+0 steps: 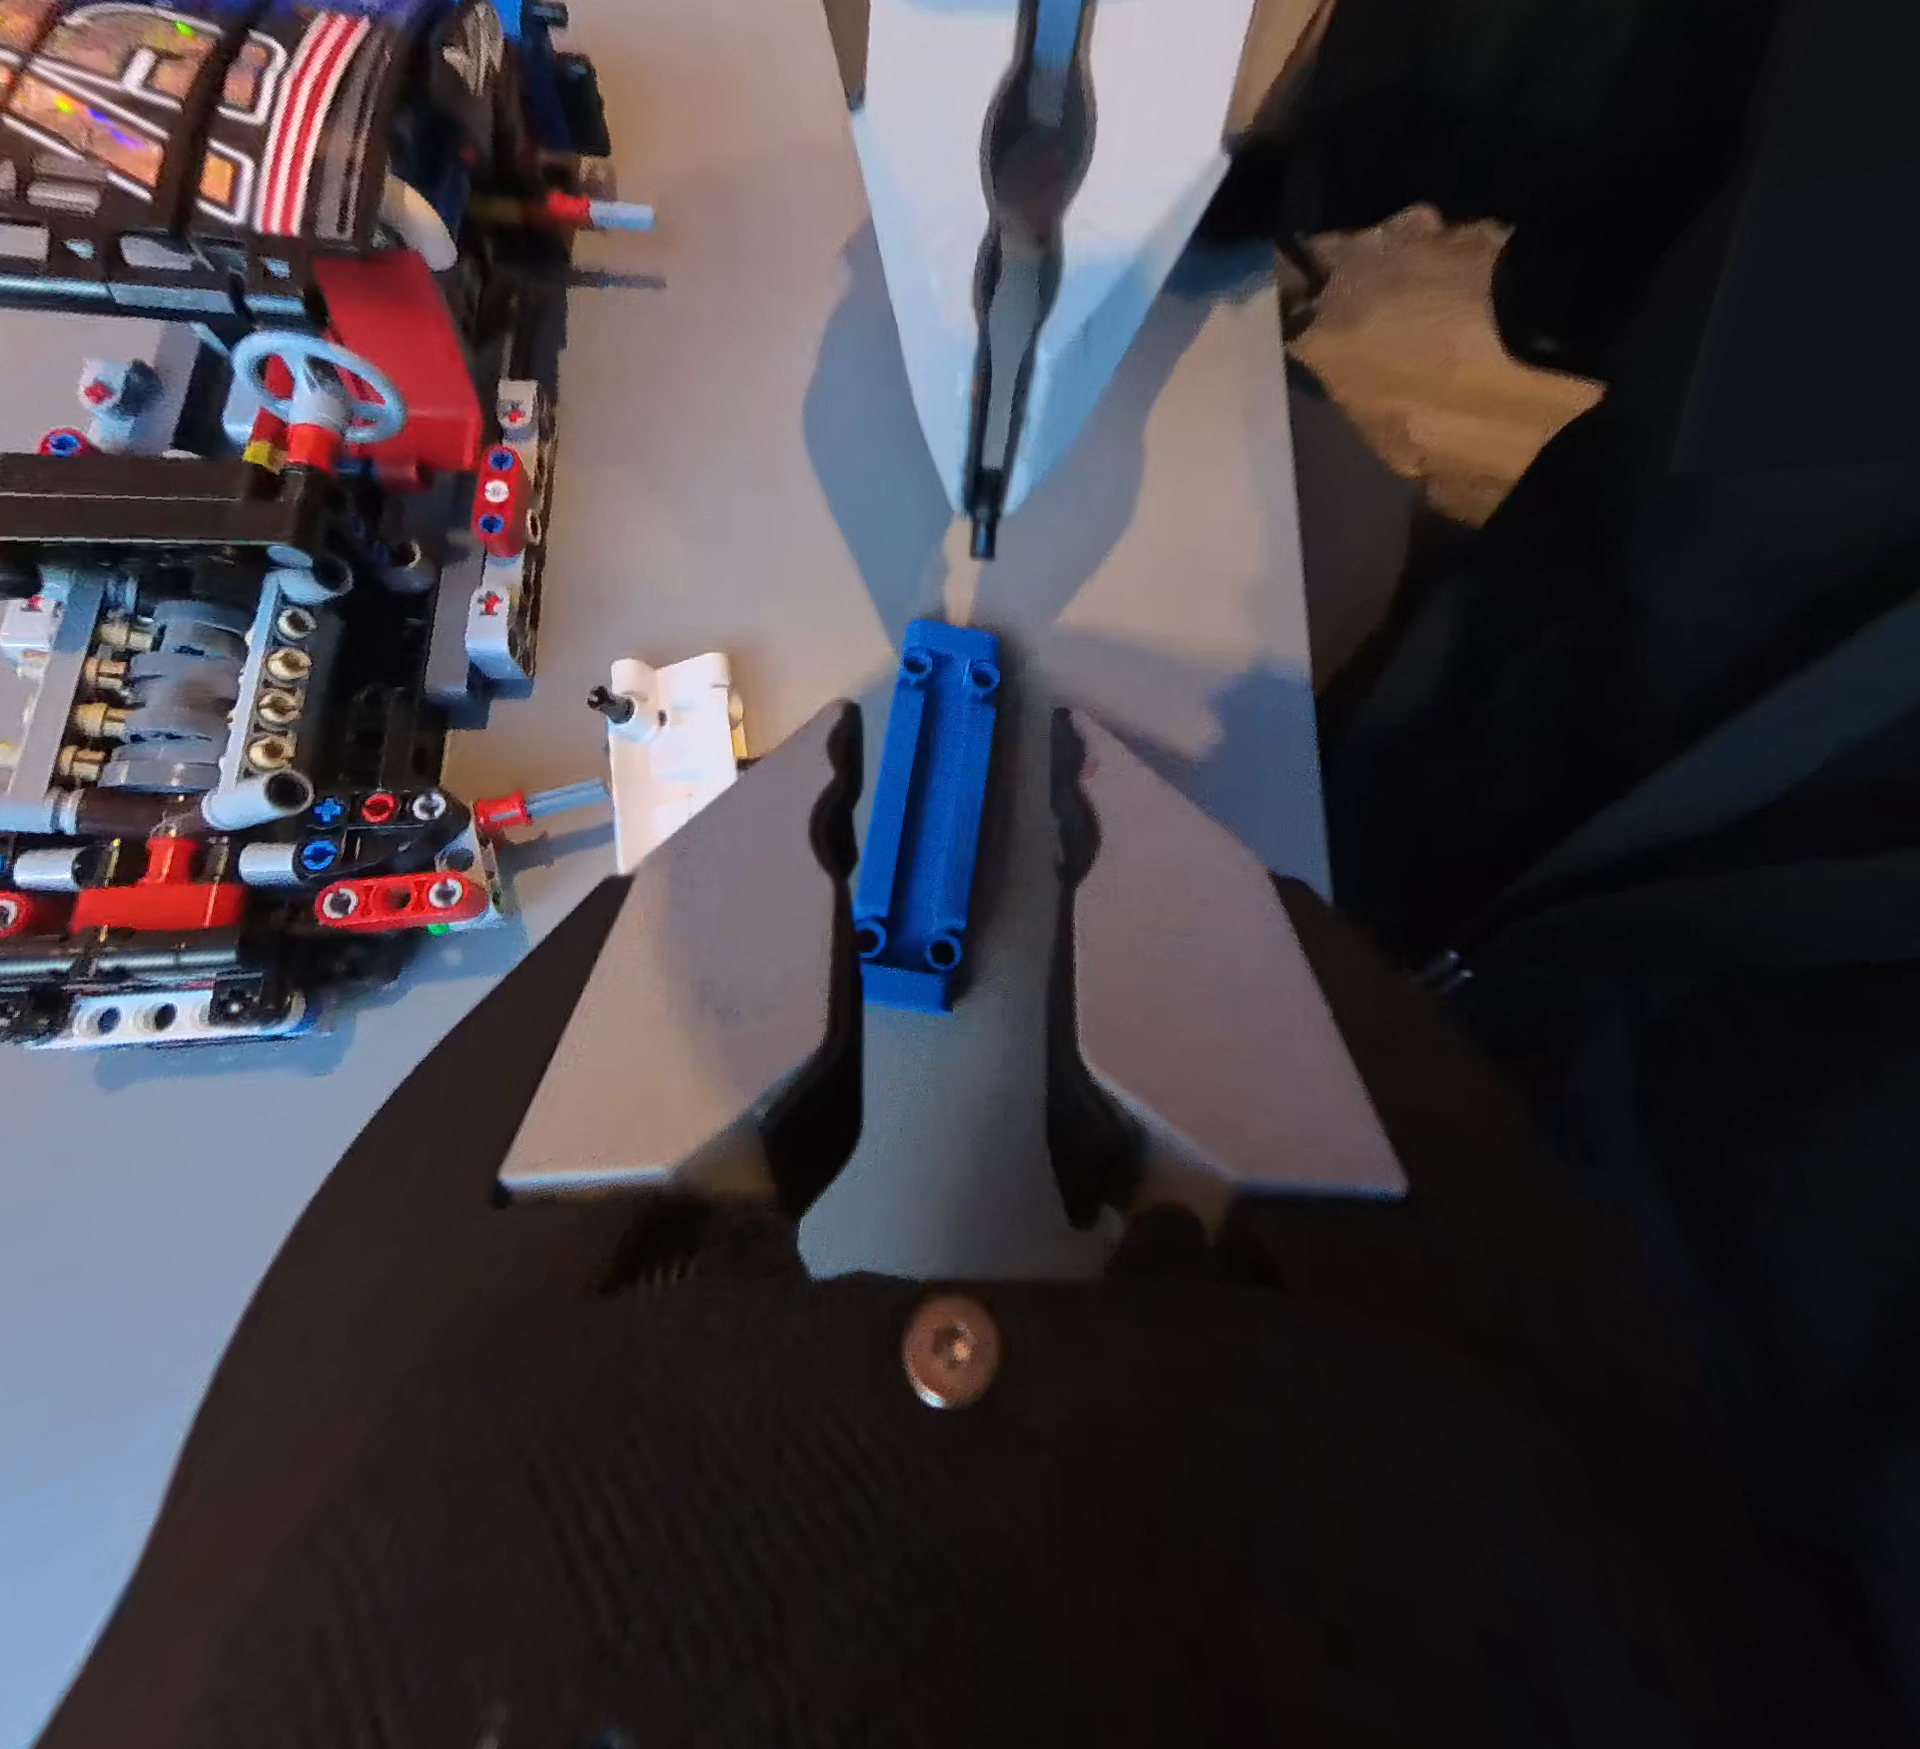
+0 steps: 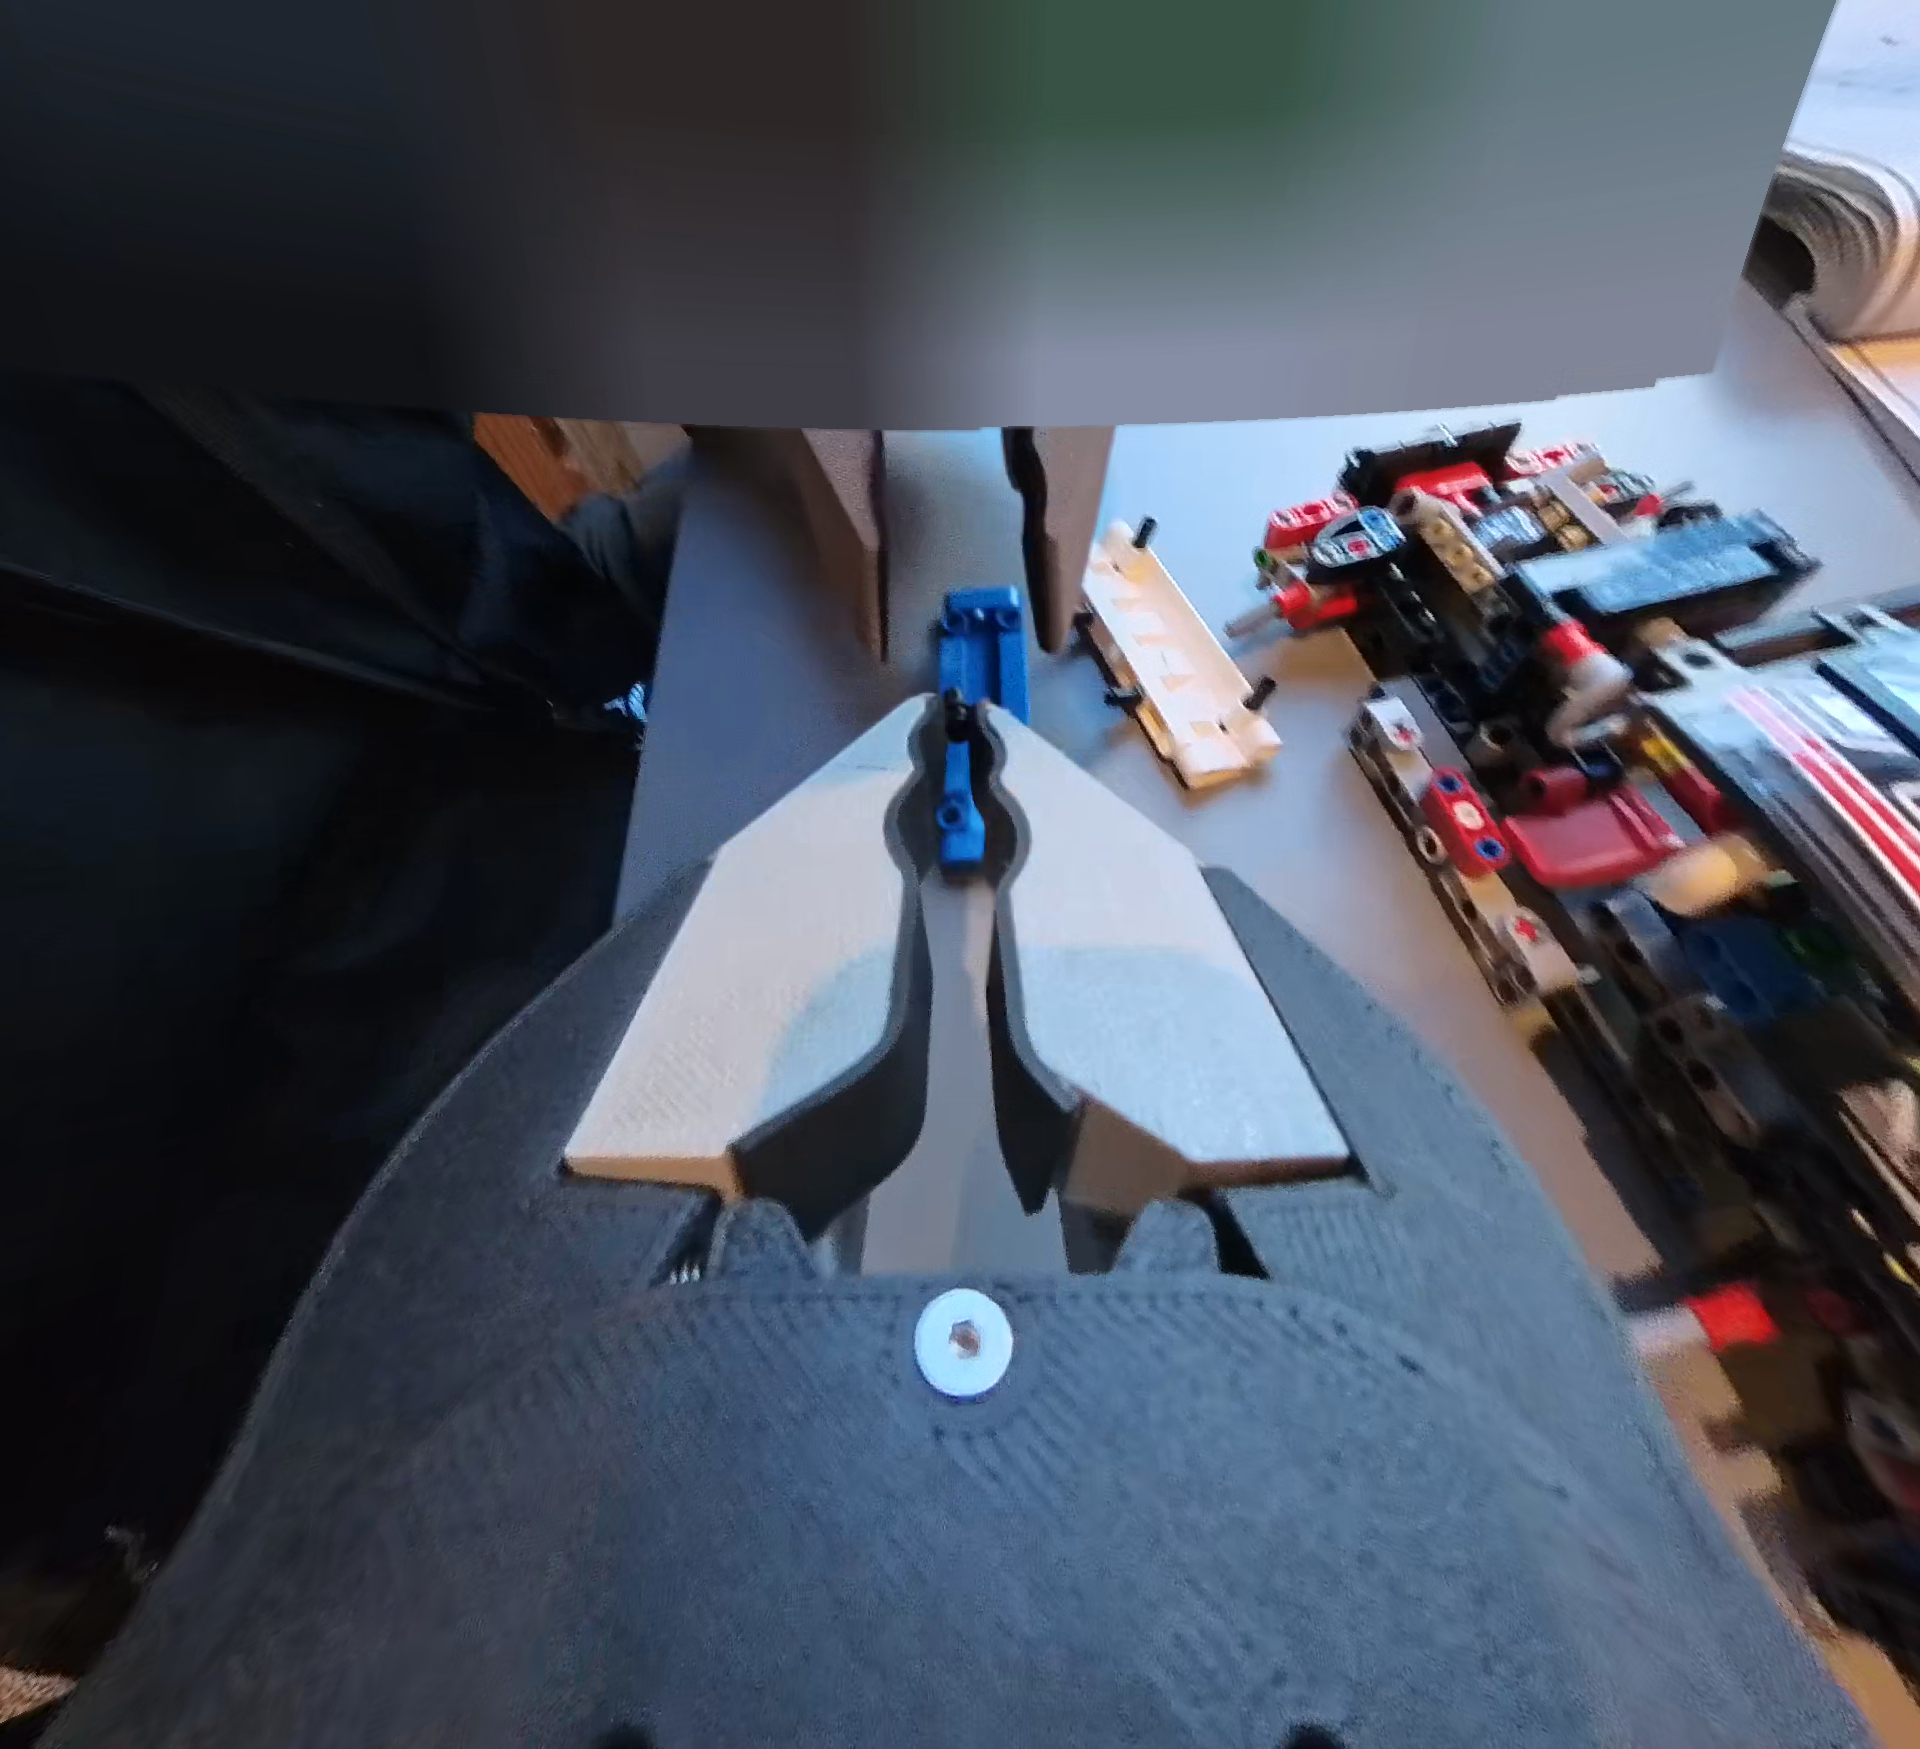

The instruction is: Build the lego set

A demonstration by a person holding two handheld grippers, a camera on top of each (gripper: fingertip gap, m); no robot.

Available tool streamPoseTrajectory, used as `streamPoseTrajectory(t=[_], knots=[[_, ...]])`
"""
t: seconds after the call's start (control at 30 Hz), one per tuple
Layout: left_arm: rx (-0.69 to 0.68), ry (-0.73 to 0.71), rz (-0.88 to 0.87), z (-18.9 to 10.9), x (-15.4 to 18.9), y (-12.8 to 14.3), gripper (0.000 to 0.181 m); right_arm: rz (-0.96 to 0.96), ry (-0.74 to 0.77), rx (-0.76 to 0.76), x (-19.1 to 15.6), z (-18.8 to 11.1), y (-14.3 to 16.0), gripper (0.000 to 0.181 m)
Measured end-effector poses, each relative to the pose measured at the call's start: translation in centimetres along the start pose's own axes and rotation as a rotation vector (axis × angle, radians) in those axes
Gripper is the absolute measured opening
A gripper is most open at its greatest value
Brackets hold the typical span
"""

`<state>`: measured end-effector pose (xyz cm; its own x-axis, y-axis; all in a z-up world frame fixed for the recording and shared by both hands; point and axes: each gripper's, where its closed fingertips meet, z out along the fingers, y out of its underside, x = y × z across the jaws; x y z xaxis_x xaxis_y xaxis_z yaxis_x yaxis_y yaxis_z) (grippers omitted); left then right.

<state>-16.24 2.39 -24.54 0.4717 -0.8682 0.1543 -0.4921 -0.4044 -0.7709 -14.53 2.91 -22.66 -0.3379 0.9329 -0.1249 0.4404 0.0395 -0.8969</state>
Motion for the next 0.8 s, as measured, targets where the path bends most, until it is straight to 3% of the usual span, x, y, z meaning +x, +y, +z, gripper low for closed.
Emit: streamPoseTrajectory(t=[0.17,0.3,0.4,0.8], knots=[[-0.138,-0.025,0.049,0.9,-0.7,1.9,0.042,0.043,0.052,-0.184,0.5,0.4,2.2,0.002],[-0.23,-0.052,0.14,1.3,-0.9,3.3,0.037,0.06,0.093,-0.296,0.7,1.2,3.2,0.002],[-0.223,-0.03,0.202,1.6,-0.4,3.2,0.022,0.079,0.103,-0.351,0.8,1.3,3.2,0.002],[-0.146,0.011,0.233,2.3,-0.2,2.5,0.021,0.038,0.111,-0.561,0.9,1.2,4.1,0.002]])
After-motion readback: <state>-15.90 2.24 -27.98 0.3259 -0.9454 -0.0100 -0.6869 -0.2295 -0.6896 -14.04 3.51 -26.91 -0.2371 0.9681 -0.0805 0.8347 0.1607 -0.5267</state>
